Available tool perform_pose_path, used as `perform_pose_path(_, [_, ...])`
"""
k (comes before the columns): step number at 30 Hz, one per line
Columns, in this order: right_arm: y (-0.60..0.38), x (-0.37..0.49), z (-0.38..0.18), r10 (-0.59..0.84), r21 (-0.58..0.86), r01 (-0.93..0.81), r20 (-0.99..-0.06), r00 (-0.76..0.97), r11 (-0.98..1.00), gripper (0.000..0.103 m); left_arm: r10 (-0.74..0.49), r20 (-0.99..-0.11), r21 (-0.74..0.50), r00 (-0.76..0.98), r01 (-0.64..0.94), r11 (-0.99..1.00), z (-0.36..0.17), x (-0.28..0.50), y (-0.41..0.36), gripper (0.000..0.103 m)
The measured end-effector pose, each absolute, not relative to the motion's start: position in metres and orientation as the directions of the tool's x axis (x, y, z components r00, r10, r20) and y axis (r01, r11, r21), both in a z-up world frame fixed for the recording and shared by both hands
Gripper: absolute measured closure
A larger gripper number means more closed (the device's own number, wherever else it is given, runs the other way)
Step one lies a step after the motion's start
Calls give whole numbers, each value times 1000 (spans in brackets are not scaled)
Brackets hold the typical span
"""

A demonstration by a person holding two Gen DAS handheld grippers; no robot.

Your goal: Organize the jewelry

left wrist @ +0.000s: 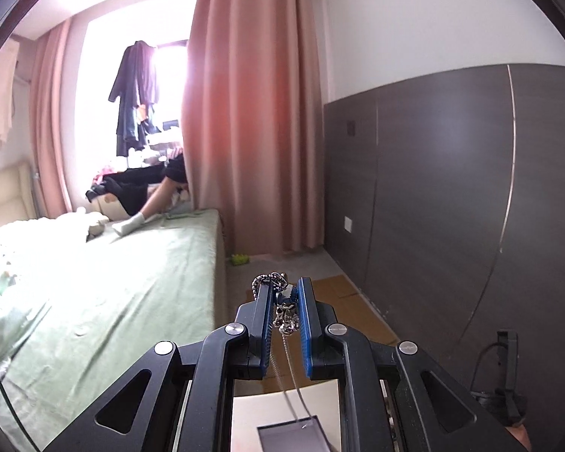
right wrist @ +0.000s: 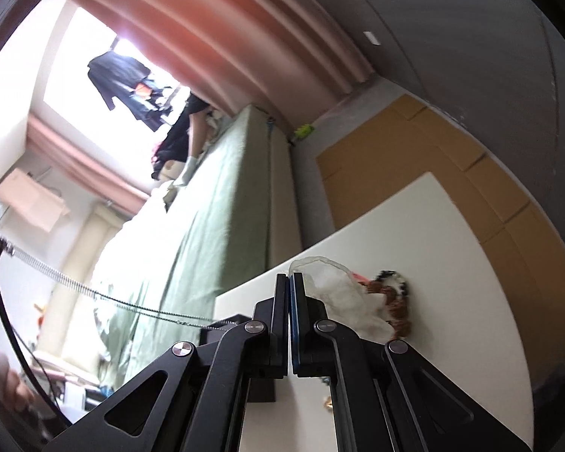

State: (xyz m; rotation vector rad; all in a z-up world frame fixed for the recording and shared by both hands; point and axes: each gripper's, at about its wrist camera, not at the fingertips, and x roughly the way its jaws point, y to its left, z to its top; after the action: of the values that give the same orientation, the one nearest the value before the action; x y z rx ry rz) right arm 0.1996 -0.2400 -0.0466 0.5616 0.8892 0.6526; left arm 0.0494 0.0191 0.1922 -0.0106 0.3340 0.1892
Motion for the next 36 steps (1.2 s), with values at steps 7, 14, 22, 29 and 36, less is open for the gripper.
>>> perform_pose_path(7, [-225, 196, -42, 729, 670, -322, -508, 459, 669, 101, 187, -322, 24, 928, -190, 982, 193, 50, 28, 90])
perform_pose_path(14, [-214, 194, -44, 715, 645, -329, -533, 453, 690, 101, 197, -321, 33, 926, -196, 980, 191, 50, 30, 90])
perform_pose_path(22, [-215, 194, -47, 702, 641, -312, -546, 457, 701, 101, 189, -328, 21, 925, -193, 981, 183, 57, 31, 90])
perform_pose_path(29, [-219, 193, -46, 694, 638, -304, -545, 471, 708, 101, 144, -395, -38, 907, -172, 984, 144, 69, 32, 90])
perform_pose_path(36, [-218, 194, -50, 685, 635, -291, -558, 468, 715, 101, 106, -476, -114, 873, -181, 977, 89, 86, 40, 90])
